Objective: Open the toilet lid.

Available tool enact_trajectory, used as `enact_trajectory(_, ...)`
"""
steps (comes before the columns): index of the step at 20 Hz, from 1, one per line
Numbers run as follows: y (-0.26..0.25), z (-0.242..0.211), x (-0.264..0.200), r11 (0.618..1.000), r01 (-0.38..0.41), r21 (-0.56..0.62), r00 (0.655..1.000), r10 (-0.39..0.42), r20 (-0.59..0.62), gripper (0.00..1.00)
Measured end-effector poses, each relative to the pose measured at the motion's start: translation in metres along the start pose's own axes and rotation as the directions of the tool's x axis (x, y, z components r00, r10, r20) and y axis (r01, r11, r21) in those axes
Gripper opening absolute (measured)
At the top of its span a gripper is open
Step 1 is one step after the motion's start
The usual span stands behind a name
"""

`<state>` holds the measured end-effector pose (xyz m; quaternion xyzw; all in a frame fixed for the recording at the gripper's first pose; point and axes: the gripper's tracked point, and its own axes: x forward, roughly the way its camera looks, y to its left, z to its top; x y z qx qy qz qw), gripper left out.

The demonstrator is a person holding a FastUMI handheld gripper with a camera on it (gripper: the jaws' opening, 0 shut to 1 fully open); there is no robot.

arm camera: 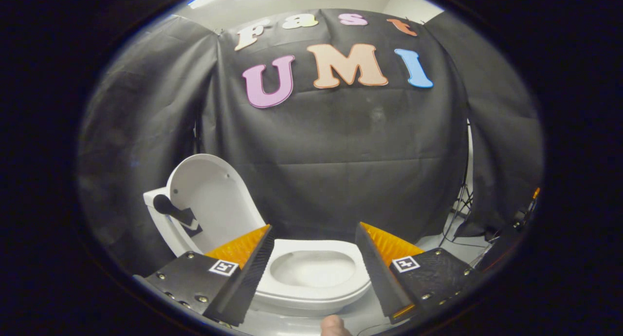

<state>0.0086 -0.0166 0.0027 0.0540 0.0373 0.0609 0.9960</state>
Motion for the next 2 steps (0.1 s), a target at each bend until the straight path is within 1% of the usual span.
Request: enact_trajectory(2, 0.0022, -0.0036, 0.0013, 1.000, -0.001, -0.002, 1.000, 0.001, -0.009, 0.99)
